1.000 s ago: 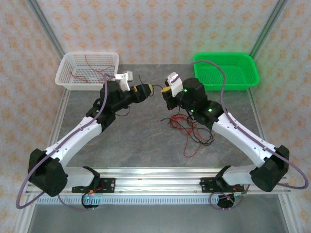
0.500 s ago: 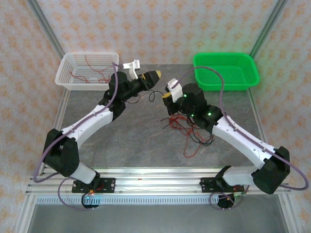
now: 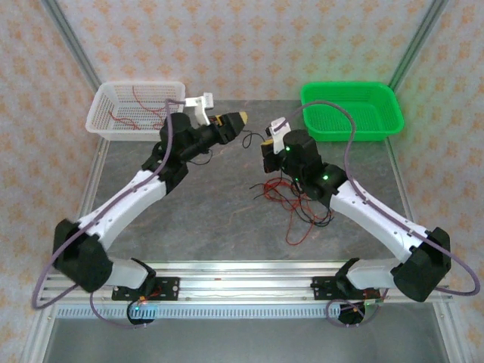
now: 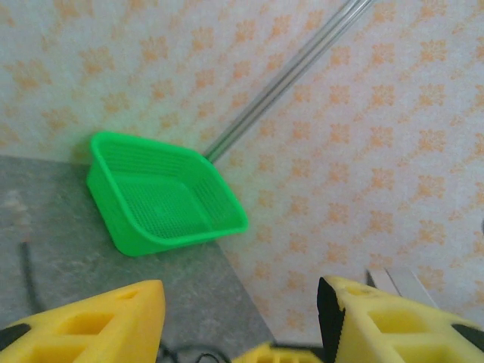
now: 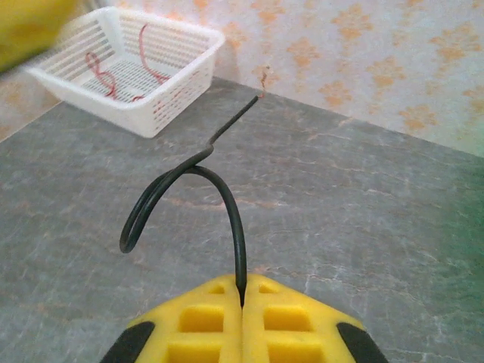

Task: Untangle the cables

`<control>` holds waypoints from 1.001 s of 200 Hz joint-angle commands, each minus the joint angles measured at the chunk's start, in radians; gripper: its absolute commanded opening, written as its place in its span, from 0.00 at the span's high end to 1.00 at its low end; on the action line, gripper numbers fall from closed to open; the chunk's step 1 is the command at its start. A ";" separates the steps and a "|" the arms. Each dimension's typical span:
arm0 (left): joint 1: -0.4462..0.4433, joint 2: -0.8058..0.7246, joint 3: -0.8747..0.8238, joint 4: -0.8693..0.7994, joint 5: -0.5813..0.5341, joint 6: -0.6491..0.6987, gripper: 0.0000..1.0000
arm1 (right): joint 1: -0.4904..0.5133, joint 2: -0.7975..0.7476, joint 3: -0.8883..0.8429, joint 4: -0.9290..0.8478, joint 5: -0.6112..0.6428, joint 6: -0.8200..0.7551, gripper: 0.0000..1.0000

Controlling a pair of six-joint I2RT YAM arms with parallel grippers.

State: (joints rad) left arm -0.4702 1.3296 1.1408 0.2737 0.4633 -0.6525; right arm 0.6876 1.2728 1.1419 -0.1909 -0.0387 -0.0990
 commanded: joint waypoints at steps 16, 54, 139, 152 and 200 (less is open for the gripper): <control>-0.047 -0.155 -0.134 -0.130 -0.132 0.184 0.45 | 0.003 -0.020 0.184 -0.043 0.153 0.157 1.00; -0.148 -0.139 -0.264 -0.064 -0.167 0.286 0.45 | 0.003 -0.016 0.364 -0.131 0.177 0.228 1.00; -0.333 0.069 -0.202 0.045 -0.244 0.359 0.45 | -0.016 0.094 0.759 -0.287 0.250 0.211 1.00; -0.342 0.095 -0.206 0.083 -0.240 0.360 0.45 | -0.019 0.108 0.814 -0.303 0.247 0.208 1.00; -0.392 0.203 -0.157 0.218 -0.214 0.395 0.42 | -0.022 0.162 0.983 -0.348 0.207 0.219 1.00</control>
State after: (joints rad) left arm -0.8333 1.4902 0.9203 0.3668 0.2455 -0.3038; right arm 0.6704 1.4185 2.0460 -0.5041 0.1837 0.1162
